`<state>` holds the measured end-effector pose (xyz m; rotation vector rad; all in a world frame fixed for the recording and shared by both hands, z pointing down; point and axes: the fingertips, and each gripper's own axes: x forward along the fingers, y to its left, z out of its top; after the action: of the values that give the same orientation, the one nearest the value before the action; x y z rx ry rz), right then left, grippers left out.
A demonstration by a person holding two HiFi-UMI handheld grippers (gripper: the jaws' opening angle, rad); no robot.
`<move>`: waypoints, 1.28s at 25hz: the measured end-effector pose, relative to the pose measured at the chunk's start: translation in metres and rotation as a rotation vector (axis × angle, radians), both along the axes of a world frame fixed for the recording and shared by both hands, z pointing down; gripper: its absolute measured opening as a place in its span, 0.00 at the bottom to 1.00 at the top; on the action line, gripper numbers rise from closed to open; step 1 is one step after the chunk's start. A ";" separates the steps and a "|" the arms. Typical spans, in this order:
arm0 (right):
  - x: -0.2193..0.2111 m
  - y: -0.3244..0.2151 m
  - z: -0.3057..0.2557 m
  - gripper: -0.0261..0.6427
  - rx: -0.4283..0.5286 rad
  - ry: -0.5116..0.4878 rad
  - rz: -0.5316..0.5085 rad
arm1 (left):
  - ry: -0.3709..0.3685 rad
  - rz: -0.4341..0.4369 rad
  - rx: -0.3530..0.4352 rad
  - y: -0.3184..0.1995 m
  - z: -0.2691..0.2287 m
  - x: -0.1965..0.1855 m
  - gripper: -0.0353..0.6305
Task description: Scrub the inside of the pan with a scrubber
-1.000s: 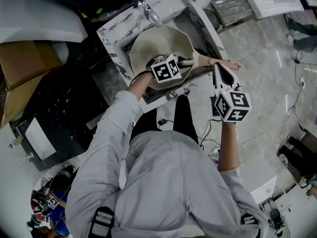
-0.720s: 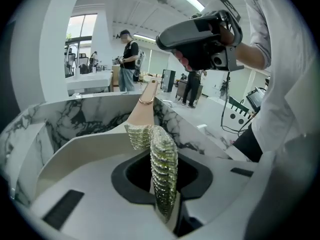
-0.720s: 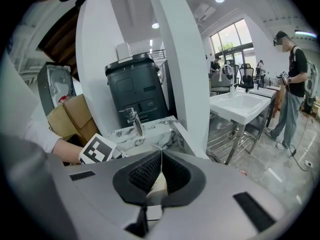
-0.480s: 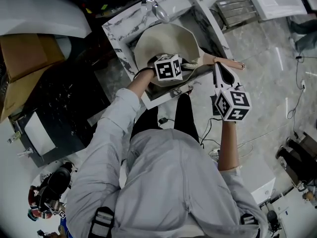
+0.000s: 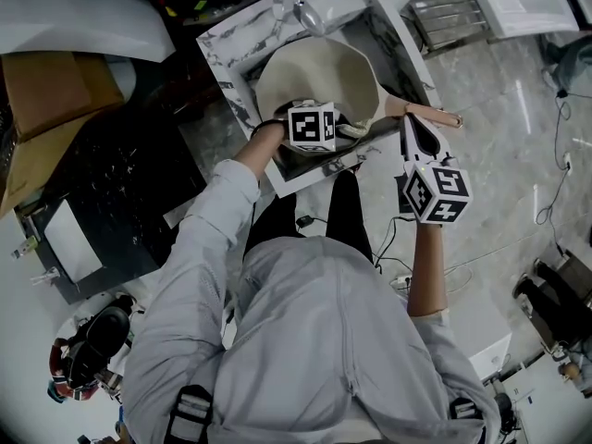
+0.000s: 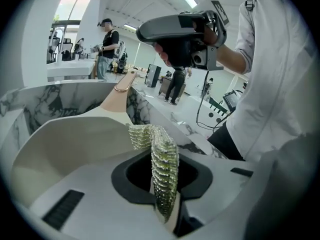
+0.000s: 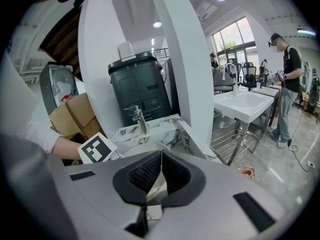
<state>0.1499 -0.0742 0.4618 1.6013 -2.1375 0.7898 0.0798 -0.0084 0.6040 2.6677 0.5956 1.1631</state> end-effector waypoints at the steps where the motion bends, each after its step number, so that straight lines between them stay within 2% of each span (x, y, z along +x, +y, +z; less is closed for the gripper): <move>1: -0.001 0.000 0.001 0.09 -0.001 0.000 -0.002 | -0.013 0.017 -0.006 0.003 0.002 -0.003 0.16; 7: -0.005 0.002 0.005 0.09 -0.010 0.000 -0.019 | -0.074 0.104 -0.077 0.021 0.009 -0.019 0.16; 13: -0.004 0.004 0.005 0.09 -0.016 0.000 -0.021 | -0.152 0.167 -0.098 0.026 0.017 -0.033 0.16; 20: 0.000 0.005 0.007 0.09 -0.024 0.006 -0.026 | -0.243 0.300 -0.136 0.032 0.017 -0.055 0.16; 27: 0.004 0.000 0.008 0.09 -0.027 0.012 -0.034 | -0.420 0.388 -0.209 0.036 0.030 -0.086 0.16; 32: 0.008 -0.001 0.008 0.09 -0.034 0.019 -0.046 | -0.478 0.393 -0.223 0.035 0.034 -0.096 0.16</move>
<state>0.1579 -0.0757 0.4700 1.5306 -2.1285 0.7889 -0.0160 0.0269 0.6378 2.0316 1.1039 1.6486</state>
